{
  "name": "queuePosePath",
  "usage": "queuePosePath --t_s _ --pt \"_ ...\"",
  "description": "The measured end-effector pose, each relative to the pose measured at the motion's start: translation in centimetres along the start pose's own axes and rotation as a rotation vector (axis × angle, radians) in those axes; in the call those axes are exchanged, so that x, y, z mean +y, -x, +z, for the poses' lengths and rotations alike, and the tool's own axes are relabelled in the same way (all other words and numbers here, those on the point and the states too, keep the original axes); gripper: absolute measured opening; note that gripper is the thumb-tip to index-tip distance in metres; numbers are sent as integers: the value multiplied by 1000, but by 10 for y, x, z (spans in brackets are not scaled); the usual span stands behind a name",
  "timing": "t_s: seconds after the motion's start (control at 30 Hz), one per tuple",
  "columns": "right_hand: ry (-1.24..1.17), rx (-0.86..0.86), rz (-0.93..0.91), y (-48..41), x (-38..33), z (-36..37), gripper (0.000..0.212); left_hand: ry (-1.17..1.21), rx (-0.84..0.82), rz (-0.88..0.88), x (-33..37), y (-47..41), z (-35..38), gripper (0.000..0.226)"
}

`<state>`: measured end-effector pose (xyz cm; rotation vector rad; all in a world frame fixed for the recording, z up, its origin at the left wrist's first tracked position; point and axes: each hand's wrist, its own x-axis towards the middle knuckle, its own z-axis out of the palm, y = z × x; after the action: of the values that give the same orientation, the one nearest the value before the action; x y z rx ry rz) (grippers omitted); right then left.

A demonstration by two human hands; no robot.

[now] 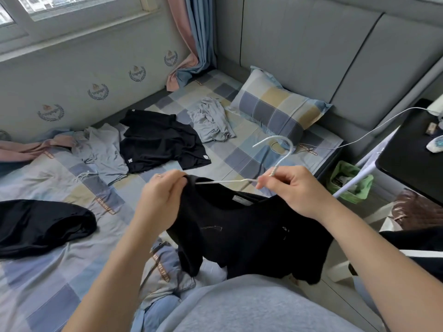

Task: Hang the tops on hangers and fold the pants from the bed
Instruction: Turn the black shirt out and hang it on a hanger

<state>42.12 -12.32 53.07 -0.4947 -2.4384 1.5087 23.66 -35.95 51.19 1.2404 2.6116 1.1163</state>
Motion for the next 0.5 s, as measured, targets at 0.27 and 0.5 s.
queuePosePath --t_s 0.27,0.5 --pt "40 -13 -6 -1 -15 -7 25 18 -47 -47 -2 -3 -1 21" --pt "0 107 -123 3 -19 -9 27 113 -228 -111 -13 2 4 33"
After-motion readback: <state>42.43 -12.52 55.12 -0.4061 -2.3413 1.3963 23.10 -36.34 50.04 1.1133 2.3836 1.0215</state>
